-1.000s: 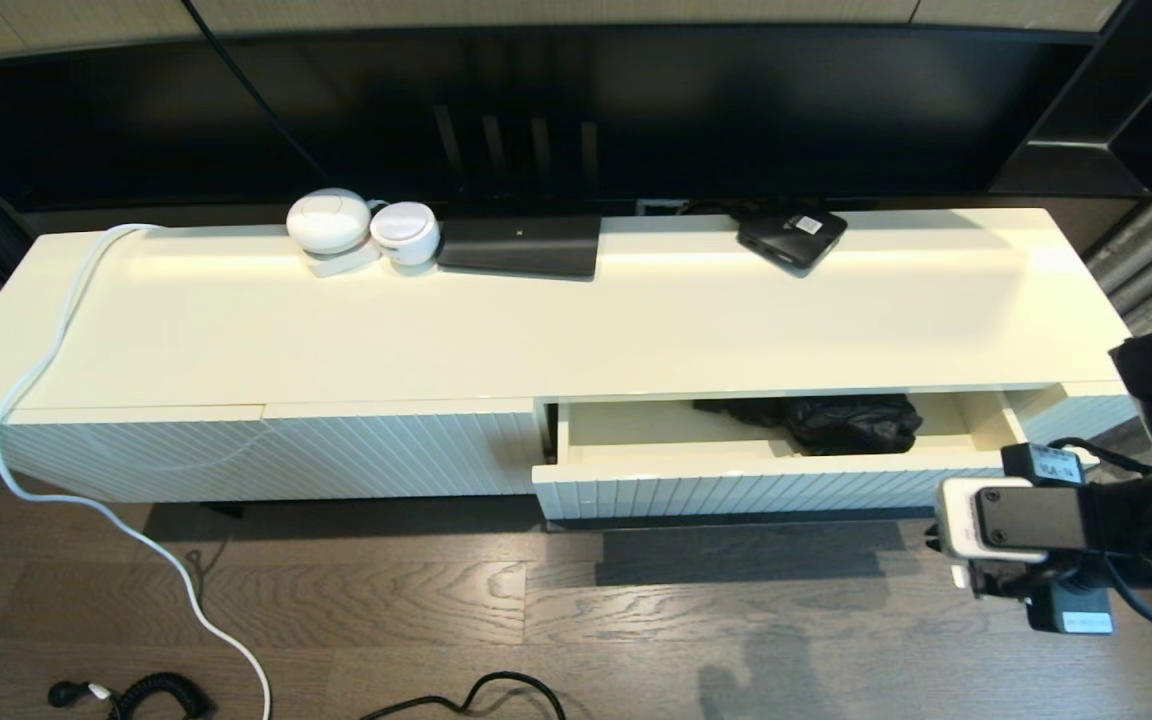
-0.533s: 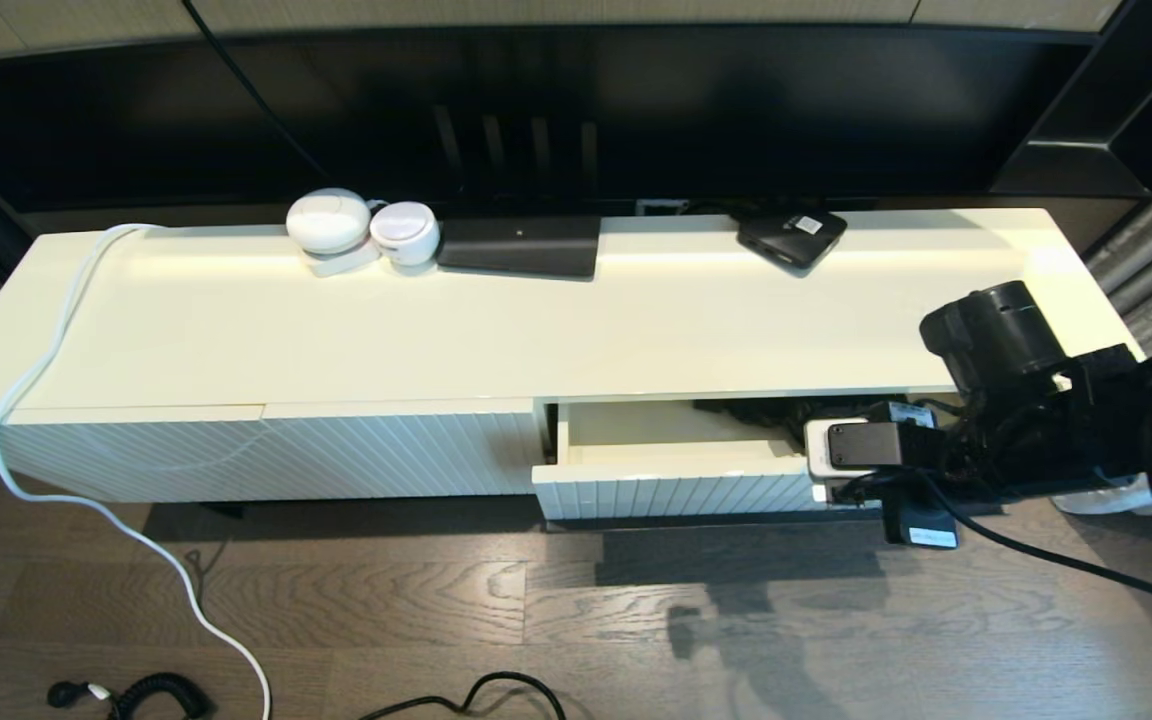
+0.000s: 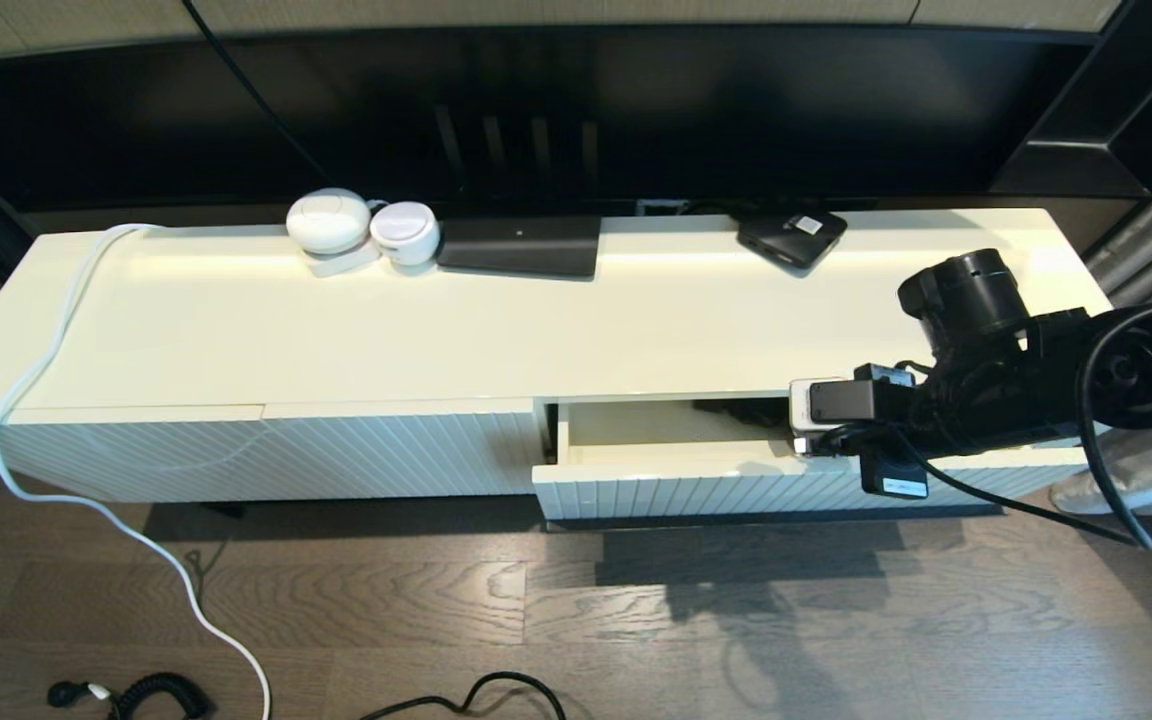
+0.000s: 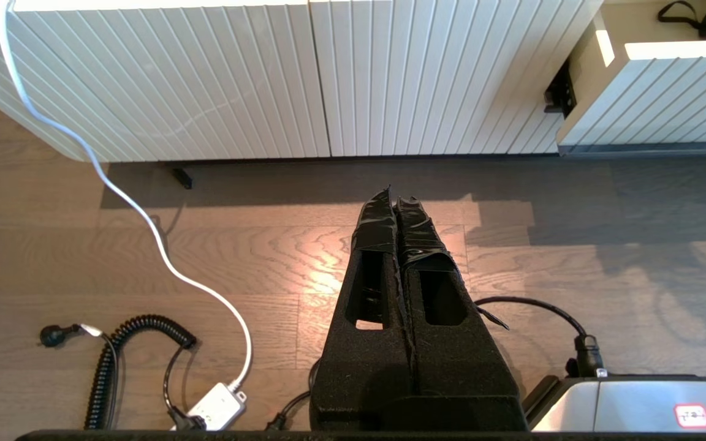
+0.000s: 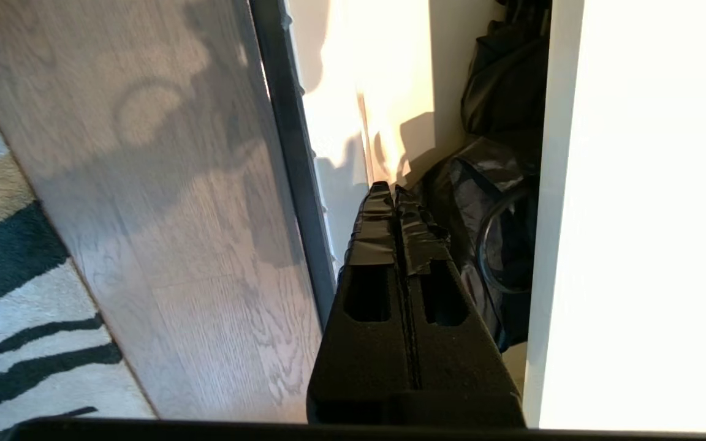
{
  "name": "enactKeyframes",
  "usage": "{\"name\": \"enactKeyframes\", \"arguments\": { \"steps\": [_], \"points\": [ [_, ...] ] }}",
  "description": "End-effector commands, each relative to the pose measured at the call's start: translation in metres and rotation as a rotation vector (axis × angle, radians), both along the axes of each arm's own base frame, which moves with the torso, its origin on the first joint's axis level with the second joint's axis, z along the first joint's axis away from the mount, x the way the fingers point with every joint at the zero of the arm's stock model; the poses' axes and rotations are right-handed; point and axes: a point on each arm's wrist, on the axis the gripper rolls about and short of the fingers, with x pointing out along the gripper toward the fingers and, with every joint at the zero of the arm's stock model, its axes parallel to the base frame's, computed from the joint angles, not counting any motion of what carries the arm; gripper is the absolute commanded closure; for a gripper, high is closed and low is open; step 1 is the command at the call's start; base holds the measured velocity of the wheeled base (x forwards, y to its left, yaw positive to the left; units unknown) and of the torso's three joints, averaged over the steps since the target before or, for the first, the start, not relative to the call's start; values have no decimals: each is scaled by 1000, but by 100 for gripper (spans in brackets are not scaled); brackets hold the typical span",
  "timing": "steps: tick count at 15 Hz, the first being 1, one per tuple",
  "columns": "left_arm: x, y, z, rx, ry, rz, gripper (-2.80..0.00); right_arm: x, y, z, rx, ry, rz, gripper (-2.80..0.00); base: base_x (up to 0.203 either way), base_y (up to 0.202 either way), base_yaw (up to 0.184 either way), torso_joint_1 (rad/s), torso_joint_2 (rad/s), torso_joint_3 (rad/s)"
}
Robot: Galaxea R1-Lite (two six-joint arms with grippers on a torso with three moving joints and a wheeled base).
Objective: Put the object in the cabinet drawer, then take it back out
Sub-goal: Open the drawer
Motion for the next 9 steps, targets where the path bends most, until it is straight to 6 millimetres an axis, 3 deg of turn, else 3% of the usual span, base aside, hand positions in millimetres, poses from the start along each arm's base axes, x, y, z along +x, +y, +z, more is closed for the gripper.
{"name": "enactKeyframes", "arguments": {
  "steps": [1,9],
  "points": [
    [0,0,0,0,1,0,0,2,0,-2,-6,2,5,0,0,0,0,0,0,0],
    [0,0,0,0,0,0,0,17,-5,-19,-37,5,15,0,0,0,0,0,0,0]
  ]
}}
